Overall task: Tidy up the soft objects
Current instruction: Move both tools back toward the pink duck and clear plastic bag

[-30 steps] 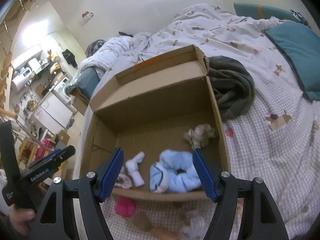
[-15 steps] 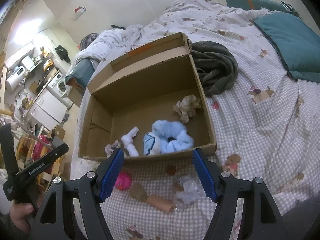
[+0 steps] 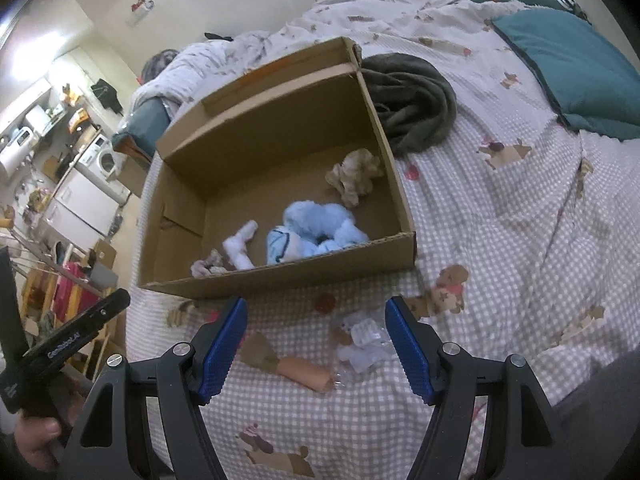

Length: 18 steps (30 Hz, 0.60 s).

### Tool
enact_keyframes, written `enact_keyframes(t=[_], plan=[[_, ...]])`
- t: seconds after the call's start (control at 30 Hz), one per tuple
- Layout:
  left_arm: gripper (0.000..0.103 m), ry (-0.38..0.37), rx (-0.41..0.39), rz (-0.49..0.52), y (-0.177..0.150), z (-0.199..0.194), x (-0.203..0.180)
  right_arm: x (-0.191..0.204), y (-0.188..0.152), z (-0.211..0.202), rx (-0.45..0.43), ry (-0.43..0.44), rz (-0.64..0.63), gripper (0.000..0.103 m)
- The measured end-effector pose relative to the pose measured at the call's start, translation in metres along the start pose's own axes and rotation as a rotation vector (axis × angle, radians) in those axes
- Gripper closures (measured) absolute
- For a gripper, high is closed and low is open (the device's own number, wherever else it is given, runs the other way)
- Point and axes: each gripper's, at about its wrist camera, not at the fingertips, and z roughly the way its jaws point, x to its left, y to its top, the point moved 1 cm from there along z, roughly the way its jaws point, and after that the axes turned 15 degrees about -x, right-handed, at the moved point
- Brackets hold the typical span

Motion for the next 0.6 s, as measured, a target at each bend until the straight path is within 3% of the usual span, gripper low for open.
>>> enact_keyframes(t=[0.43, 0.6], plan=[[0.041, 0.03, 0.138, -0.034, -0.017, 0.029, 0.007, -0.015, -0.007, 0.021, 0.085, -0.08, 0.056, 0.028], [0.041, -0.007, 0.205, 0.031, -0.031, 0.042, -0.013, -0.024, -0.008, 0.029, 0.102, -0.09, 0.107, 0.028]])
